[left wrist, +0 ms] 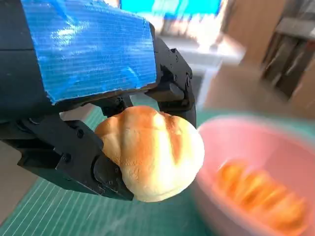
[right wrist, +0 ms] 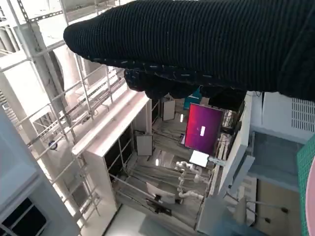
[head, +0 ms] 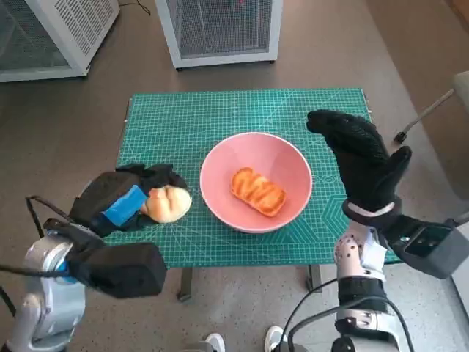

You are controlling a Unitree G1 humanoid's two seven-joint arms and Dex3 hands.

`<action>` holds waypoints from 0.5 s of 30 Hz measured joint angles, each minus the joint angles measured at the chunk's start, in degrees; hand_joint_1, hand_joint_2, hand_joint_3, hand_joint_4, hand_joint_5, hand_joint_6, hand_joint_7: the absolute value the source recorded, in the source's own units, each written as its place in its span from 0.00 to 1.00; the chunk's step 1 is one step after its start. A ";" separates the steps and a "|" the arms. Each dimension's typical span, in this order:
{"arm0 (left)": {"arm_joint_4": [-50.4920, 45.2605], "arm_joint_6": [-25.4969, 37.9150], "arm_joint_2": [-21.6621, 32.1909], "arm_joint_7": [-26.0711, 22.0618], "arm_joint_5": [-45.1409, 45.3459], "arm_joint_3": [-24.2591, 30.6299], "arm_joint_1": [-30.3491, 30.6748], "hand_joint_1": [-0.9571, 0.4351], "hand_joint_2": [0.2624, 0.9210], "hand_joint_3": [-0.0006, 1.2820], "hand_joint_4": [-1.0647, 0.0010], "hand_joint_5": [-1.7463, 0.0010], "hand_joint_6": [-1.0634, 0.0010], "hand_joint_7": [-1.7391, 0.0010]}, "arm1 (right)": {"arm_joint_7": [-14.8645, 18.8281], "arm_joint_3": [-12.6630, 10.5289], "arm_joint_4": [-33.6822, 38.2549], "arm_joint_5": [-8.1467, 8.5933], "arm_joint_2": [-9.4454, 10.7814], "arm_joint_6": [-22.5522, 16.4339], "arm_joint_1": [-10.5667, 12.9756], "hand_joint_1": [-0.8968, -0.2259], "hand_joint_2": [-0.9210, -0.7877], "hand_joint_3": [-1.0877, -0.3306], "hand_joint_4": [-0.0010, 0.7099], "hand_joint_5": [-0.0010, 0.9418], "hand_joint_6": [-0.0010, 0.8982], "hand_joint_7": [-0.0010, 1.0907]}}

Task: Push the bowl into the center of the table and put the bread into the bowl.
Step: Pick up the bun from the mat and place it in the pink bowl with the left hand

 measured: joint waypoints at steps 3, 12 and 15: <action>-0.24 -2.25 -1.39 2.40 0.67 -0.81 -2.02 0.69 0.98 0.02 0.27 0.38 0.37 0.36 | 0.00 0.00 0.13 0.01 -0.06 0.00 -0.02 0.47 0.00 0.60 0.51 0.00 0.03 0.68; 8.93 -11.87 -7.01 10.45 3.14 -7.39 -10.45 0.69 1.00 0.03 0.31 0.38 0.39 0.33 | 0.00 0.17 0.15 0.01 -0.02 0.05 -0.09 0.46 0.00 0.60 0.51 0.00 0.02 0.68; 14.28 -14.41 -8.23 11.65 3.65 -9.62 -12.69 0.69 1.00 0.04 0.31 0.36 0.40 0.33 | 0.01 0.17 0.12 0.06 -0.07 0.13 -0.08 0.46 0.00 0.60 0.51 0.00 0.02 0.69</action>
